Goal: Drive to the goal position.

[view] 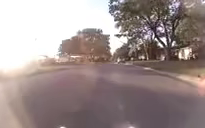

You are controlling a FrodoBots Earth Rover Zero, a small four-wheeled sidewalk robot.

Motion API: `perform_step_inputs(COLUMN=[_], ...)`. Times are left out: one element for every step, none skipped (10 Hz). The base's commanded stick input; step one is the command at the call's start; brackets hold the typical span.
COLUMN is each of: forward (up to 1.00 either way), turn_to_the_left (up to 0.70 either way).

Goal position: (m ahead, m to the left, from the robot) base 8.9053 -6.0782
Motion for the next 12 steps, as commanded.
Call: perform_step_inputs(forward=[1.00, 1.00, 1.00, 1.00, 1.00, 1.00, 1.00, 1.00, 1.00, 1.00, 1.00, 1.00], turn_to_the_left=[0.01, 0.01, 0.02, 0.03, 0.04, 0.08, 0.08, 0.09, 0.08, 0.03, 0.03, 0.03])
